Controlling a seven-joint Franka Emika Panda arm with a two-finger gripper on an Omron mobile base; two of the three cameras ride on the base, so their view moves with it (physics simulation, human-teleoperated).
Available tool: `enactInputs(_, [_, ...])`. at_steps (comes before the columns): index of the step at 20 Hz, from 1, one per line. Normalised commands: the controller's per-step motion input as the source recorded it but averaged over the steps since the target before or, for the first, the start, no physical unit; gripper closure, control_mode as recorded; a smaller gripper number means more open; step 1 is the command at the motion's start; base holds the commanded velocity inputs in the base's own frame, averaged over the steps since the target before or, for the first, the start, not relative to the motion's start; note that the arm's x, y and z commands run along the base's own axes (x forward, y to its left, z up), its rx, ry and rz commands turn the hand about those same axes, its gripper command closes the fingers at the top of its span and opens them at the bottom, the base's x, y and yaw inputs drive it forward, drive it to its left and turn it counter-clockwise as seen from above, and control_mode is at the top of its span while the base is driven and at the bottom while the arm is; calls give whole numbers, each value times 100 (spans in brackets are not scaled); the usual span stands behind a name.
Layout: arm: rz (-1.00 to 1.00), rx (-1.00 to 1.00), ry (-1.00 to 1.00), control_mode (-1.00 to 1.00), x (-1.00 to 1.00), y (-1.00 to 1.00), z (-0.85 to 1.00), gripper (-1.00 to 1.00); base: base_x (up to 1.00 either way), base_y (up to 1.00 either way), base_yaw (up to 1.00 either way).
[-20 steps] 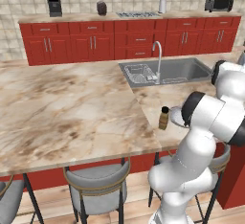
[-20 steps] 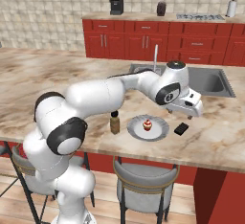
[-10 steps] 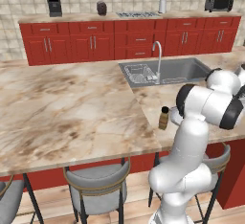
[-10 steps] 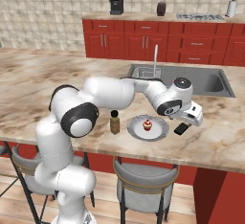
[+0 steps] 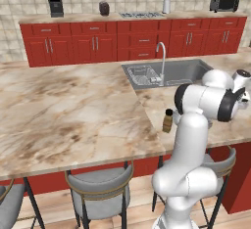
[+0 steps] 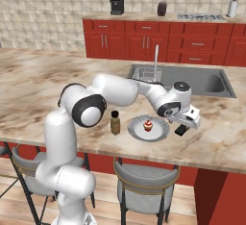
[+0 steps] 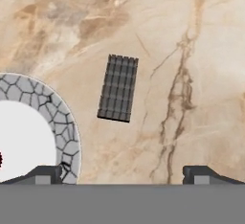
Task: Take the cinnamon bottle from the cabinet and place it on the dining table, next to the plate with the cupcake. Then take the chocolate from the dining counter and place it on the cupcake plate.
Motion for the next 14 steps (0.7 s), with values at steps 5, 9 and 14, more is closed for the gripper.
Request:
enactInputs(5, [0,0,14,-100,13,0,-19,-100,0,0,0])
enactInputs(9, [0,0,13,-100,29,0,-40,-100,0,0,0])
enactInputs(14, [0,1,1,-100,22,-1,-17,-100,0,0,0])
